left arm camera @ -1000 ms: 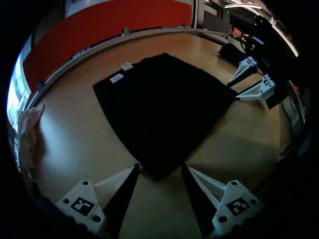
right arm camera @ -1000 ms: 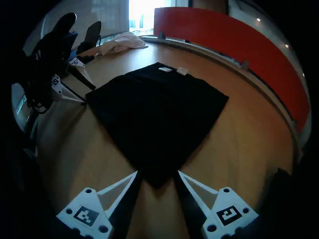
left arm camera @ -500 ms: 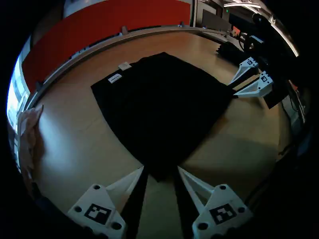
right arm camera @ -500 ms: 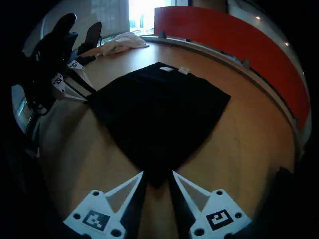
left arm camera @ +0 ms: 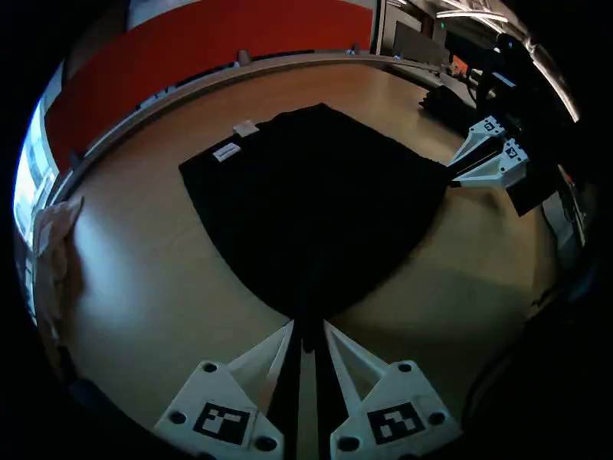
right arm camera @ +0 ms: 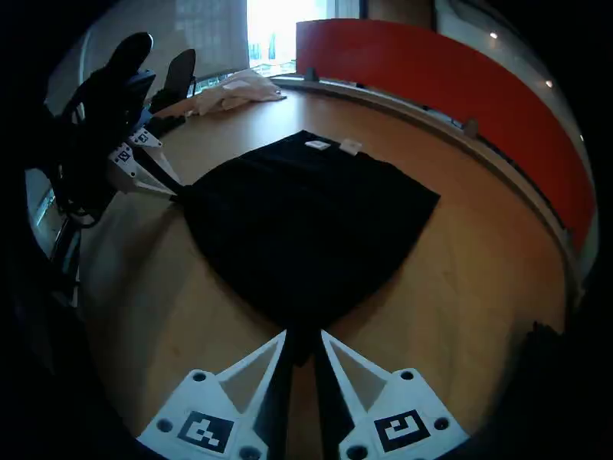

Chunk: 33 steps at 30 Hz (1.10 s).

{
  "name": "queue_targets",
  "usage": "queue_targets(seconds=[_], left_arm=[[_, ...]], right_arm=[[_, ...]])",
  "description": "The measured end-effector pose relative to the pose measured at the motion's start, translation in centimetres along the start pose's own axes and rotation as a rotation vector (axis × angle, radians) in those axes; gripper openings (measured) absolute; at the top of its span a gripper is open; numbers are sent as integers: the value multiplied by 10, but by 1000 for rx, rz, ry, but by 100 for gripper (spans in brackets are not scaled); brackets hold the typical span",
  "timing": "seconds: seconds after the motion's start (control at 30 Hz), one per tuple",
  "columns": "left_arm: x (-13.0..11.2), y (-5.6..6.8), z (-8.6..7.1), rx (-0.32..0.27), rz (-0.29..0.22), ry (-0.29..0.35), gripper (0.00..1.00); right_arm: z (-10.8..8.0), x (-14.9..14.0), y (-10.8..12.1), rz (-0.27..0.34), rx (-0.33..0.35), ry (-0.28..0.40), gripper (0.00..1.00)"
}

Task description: Fold towel

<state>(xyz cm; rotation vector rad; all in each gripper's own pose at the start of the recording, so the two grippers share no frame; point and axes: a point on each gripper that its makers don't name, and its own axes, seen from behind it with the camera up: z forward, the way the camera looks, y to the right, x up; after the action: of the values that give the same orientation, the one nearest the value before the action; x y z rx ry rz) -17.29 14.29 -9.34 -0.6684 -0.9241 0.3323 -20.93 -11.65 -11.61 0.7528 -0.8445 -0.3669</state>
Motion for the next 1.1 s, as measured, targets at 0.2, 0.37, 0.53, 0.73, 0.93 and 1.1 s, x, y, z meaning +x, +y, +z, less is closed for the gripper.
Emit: queue_targets(seconds=[0.2,0.37,0.53,0.73,0.93,1.1], left_arm=[[7,2,-9,6,-14,10,11],[14,2,-20,9,-40,22,11],[22,1,-34,16,-58,36,11],[38,0,-53,32,-75,65,11],[56,2,-74,36,-105,102,11],[68,4,-91,37,-123,129,11]], right_arm=[[-10,7,2,14,-4,14,17],[-20,15,2,20,-3,28,17],[-34,28,1,14,-8,54,17],[-54,44,0,-2,-14,78,17],[-72,58,1,-7,-21,97,17],[-84,69,1,-14,-24,109,17]])
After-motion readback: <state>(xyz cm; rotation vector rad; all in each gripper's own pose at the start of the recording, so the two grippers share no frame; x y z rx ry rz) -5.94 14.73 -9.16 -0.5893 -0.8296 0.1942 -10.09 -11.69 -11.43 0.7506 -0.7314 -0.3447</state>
